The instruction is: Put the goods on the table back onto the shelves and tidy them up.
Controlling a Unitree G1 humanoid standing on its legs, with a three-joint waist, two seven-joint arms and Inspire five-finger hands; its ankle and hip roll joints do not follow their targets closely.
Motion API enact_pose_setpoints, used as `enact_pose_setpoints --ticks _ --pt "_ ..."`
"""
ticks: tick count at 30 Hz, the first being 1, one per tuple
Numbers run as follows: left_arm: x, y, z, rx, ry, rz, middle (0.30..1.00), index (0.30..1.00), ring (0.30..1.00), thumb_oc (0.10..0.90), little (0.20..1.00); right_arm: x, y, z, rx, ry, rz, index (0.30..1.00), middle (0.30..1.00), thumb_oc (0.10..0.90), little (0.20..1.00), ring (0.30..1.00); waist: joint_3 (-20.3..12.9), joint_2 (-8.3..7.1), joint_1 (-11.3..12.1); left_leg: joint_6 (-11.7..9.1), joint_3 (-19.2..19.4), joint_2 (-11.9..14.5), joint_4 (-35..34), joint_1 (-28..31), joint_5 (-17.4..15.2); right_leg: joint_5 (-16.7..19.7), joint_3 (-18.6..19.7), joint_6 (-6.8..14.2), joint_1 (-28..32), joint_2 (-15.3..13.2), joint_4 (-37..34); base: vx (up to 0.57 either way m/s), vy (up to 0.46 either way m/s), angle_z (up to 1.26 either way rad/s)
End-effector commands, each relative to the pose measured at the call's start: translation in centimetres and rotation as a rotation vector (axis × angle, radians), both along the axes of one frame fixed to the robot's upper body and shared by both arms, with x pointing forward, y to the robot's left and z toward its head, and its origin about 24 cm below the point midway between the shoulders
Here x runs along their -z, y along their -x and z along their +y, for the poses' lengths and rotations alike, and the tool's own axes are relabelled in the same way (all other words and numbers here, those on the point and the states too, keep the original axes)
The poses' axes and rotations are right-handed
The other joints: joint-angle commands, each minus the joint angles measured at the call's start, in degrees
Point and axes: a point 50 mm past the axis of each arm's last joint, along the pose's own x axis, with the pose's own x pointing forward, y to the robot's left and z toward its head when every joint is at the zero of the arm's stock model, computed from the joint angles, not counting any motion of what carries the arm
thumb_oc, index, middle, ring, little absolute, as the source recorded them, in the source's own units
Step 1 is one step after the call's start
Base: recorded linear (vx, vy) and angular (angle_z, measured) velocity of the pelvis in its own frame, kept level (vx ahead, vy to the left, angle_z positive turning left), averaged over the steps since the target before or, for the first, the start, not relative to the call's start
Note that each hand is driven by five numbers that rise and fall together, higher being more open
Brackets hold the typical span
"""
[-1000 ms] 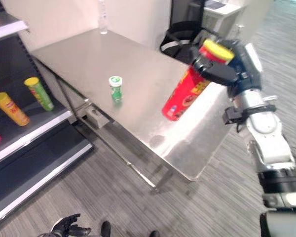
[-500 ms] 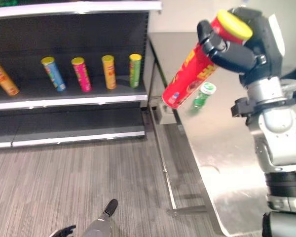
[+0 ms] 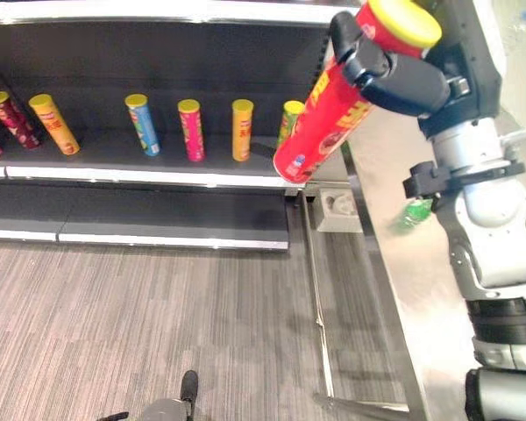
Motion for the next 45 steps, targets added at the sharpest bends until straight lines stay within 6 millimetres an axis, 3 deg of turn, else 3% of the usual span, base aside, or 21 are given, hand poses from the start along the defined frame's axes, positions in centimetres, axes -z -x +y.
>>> enact_pose_setpoints --ticks 1,2,3,5,6,7,8,9,12,19,22,23,26,30,31,34,36,37,41,43,45 --pt "-0.7 -2.7 0.2 0.032 -0.017 -0.099 0.9 0.9 0.9 0.8 0.9 -4.6 2.0 0.7 -0.003 0.019 -0.245 0.3 0.3 0.4 0.3 0.3 -6.18 0.94 -0.28 -3.97 0.26 1.01 0.21 1.1 -8.21 -2.92 1.15 2.79 -9.88 -2.77 8.81 0.04 0.201 0.2" --pt "-0.9 -3.2 0.5 0.047 -0.032 -0.11 0.9 0.9 0.9 0.8 0.9 -4.4 2.1 0.9 0.006 0.035 -0.248 0.3 0.3 0.4 0.3 0.3 -5.63 1.24 -0.95 -3.53 -1.18 0.38 -0.15 1.43 -8.51 -3.17 2.21 2.53 -11.62 -4.47 13.08 0.04 0.144 0.17" --pt "-1.0 -3.5 0.7 0.044 -0.038 -0.117 0.9 0.9 0.9 0.8 0.9 -4.2 2.1 0.9 0.015 0.044 -0.24 0.3 0.3 0.4 0.3 0.3 -5.25 1.12 -1.67 -3.4 -2.32 0.06 -0.15 1.6 -8.64 -3.25 4.83 2.24 -12.64 -3.98 14.05 0.03 0.05 0.19" --pt "-1.4 -4.4 0.9 0.043 -0.043 -0.152 0.9 0.9 0.9 0.8 0.9 -4.5 2.2 0.8 0.04 0.064 -0.247 0.3 0.3 0.4 0.3 0.3 -5.04 0.67 -2.37 -3.33 -3.58 -0.31 -0.15 1.22 -8.59 -3.13 12.92 2.82 -14.05 0.34 10.39 0.03 -0.053 0.5" --pt "-1.0 -3.4 0.9 0.088 -0.075 -0.078 0.9 0.9 0.9 0.8 0.9 -4.4 1.9 -1.1 0.138 0.031 -0.244 0.3 0.3 0.4 0.3 0.3 -4.51 0.17 -3.18 -3.08 -3.08 -0.49 -0.15 0.88 -9.5 -3.71 18.12 2.48 -15.48 3.75 8.84 0.04 -0.049 0.53" --pt "-1.0 -3.4 0.9 0.088 -0.074 -0.078 0.9 0.9 0.9 0.8 0.9 -4.4 1.9 -1.1 0.138 0.032 -0.244 0.3 0.3 0.4 0.3 0.3 -4.56 0.19 -3.11 -3.08 -3.0 -0.47 -0.15 0.83 -9.5 -3.66 18.2 2.47 -15.55 3.78 8.81 0.07 -0.026 0.4" --pt "-1.4 -4.3 1.1 0.08 -0.063 -0.128 0.9 0.9 0.9 0.8 0.9 -5.7 2.4 0.4 0.121 0.169 -0.257 0.3 0.3 0.4 0.3 0.3 -4.57 -0.01 -3.36 -3.4 -4.41 -1.09 -0.15 0.89 -8.78 -3.16 21.2 2.7 -14.47 4.83 6.11 0.14 -0.062 0.52" --pt "-1.6 -4.9 1.0 0.044 -0.041 -0.172 0.9 0.9 0.9 0.8 0.9 -5.3 2.9 1.4 0.025 0.133 -0.263 0.3 0.3 0.4 0.3 0.3 -5.03 -0.38 -3.25 -3.89 -5.9 -1.32 -0.15 1.18 -8.5 -0.7 21.24 2.61 -12.59 5.6 1.76 0.18 -0.098 0.53" --pt "-1.3 -4.4 0.4 0.039 -0.022 -0.159 0.9 0.9 0.9 0.8 0.9 -4.8 3.1 1.0 0.03 0.124 -0.257 0.3 0.3 0.4 0.3 0.3 -5.43 -0.74 -3.17 -4.04 -6.85 -1.4 -0.15 1.6 -8.34 1.31 19.77 2.95 -11.45 6.13 -1.31 0.13 -0.109 0.2" --pt "-0.9 -3.7 -0.4 0.038 0.004 -0.146 0.9 0.9 0.9 0.8 0.9 -3.9 3.0 0.5 0.052 0.142 -0.209 0.3 0.3 0.4 0.3 0.3 -5.03 -0.75 -3.85 -4.02 -8.52 -0.66 0.27 1.55 -8.53 1.39 18.22 2.99 -10.36 6.36 -2.13 0.02 -0.05 0.32" --pt "-1.1 -4.2 -0.4 0.035 0.008 -0.163 0.9 0.9 0.9 0.8 0.9 -4.0 3.2 0.2 0.06 0.139 -0.215 0.3 0.3 0.4 0.3 0.3 -3.65 -0.9 -4.01 -3.85 -8.27 -0.94 6.06 -0.76 -10.74 1.11 17.4 2.76 -10.73 5.35 -1.03 -0.07 0.006 0.21" --pt "-1.3 -4.8 -0.5 0.029 0.019 -0.188 0.9 0.9 0.9 0.8 0.9 -3.8 3.2 0.2 0.067 0.131 -0.214 0.3 0.3 0.4 0.3 0.3 -2.26 -1.21 -4.18 -4.28 -6.35 -1.18 12.4 -1.98 -14.23 1.36 16.22 2.62 -11.4 3.98 -0.15 -0.09 0.056 0.35" --pt "-1.4 -5.2 -0.5 0.024 0.02 -0.2 0.9 0.9 0.9 0.8 0.9 -3.0 2.9 0.3 0.065 0.128 -0.184 0.3 0.3 0.4 0.3 0.3 -1.83 -1.26 -4.56 -4.17 -5.3 0.34 18.79 -1.75 -16.58 1.12 16.09 2.45 -12.15 3.13 0.66 -0.01 0.096 0.07" --pt "-1.6 -5.3 -0.1 -0.002 0.014 -0.218 0.9 0.9 0.9 0.8 0.9 -2.5 2.7 -0.1 0.074 0.119 -0.151 0.3 0.3 0.4 0.3 0.3 -2.44 -0.85 -5.84 -5.49 -6.99 7.04 19.8 -2.94 -12.73 0.97 16.9 3.52 -13.47 1.07 0.57 0.05 0.166 -0.27" --pt "-1.6 -5.3 -0.1 -0.001 0.014 -0.217 0.9 0.9 0.9 0.8 0.9 -2.5 2.7 -0.1 0.074 0.119 -0.15 0.3 0.3 0.4 0.3 0.3 -2.47 -0.85 -5.83 -5.5 -6.98 7.05 19.77 -2.94 -12.72 0.97 16.91 3.51 -13.5 1.08 0.58 0.08 0.187 -0.1" --pt "-1.8 -5.1 0.1 -0.018 0.027 -0.234 0.9 0.9 0.9 0.8 0.9 -1.6 2.8 -1.3 0.12 0.11 -0.108 0.3 0.3 0.4 0.3 0.3 -3.89 0.42 -6.57 -9.05 -7.54 15.65 7.86 -4.75 -6.06 0.17 17.95 6.11 -12.42 -1.7 -0.52 0.25 0.473 -0.03" --pt "-1.9 -5.2 0.4 -0.018 0.02 -0.243 0.9 0.9 0.9 0.8 0.9 -1.2 2.9 -1.9 0.14 0.1 -0.096 0.3 0.3 0.4 0.3 0.3 -4.25 0.5 -6.18 -10.27 -7.71 17.26 3.39 -7.06 -4.26 -0.67 18.28 6.9 -11.57 -2.63 -1.08 0.29 0.453 0.18" --pt "-2.5 -5.5 1.7 -0.015 -0.019 -0.252 0.9 0.9 0.9 0.8 0.9 -1.2 3.2 -2.7 0.192 0.072 -0.116 0.3 0.3 0.4 0.3 0.3 -4.5 0.86 -5.28 -12.58 -10.14 18.66 -0.15 -12.24 -3.17 -1.8 19.02 7.32 -7.89 -5.19 -2.52 0.29 0.408 0.06" --pt "-3.2 -6.6 2.6 0.005 -0.051 -0.28 0.9 0.9 0.9 0.8 0.9 -0.4 3.1 -2.6 0.211 0.064 -0.108 0.3 0.3 0.4 0.3 0.3 -4.49 1.48 -5.0 -12.58 -10.44 18.13 2.63 -12.04 -3.37 0.83 19.61 7.32 -6.5 -9.29 -2.68 0.24 0.609 -0.05" --pt "-3.8 -7.6 3.3 0.024 -0.08 -0.305 0.9 0.9 0.9 0.8 0.9 0.3 2.7 -2.3 0.211 0.048 -0.094 0.3 0.3 0.4 0.3 0.3 -4.08 0.9 -5.45 -12.53 -8.59 15.99 6.39 -12.3 -5.67 6.15 20.67 7.32 -8.89 -12.7 -1.34 0.11 0.619 -0.49" --pt "-4.6 -8.0 4.7 0.022 -0.127 -0.316 0.9 0.9 0.9 0.8 0.9 0.9 2.1 -1.0 0.153 0.015 -0.089 0.3 0.3 0.4 0.3 0.3 -3.41 -0.7 -5.48 -10.68 -5.29 14.28 7.39 -11.53 -7.07 12.89 21.58 7.32 -12.75 -14.72 0.49 0.02 0.395 -0.46"
